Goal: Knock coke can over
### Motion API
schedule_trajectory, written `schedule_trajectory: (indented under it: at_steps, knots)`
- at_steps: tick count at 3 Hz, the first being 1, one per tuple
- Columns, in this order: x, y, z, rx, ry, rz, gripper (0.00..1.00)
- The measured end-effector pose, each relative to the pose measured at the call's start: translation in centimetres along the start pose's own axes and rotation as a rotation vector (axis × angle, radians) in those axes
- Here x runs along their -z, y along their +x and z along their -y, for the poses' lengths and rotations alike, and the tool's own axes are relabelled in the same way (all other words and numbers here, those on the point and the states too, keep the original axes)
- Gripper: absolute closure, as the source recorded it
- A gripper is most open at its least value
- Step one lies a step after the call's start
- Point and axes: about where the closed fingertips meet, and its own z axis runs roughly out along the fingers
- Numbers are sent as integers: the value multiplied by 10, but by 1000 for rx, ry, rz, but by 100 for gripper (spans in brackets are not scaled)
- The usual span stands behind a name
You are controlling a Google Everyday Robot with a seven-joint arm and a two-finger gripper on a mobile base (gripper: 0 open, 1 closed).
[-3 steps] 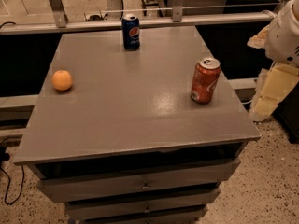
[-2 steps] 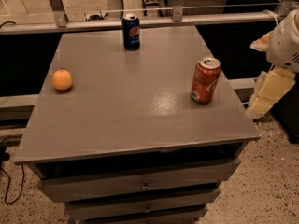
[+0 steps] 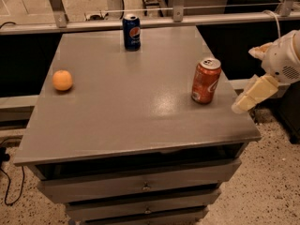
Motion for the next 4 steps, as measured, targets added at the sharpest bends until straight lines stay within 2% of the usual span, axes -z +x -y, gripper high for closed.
schedule_trajectory:
  at_steps: [2, 4]
  knots:
    - [-38, -4, 11, -137, -14, 209, 0]
    - [-68, -46, -14, -176, -100, 363, 0]
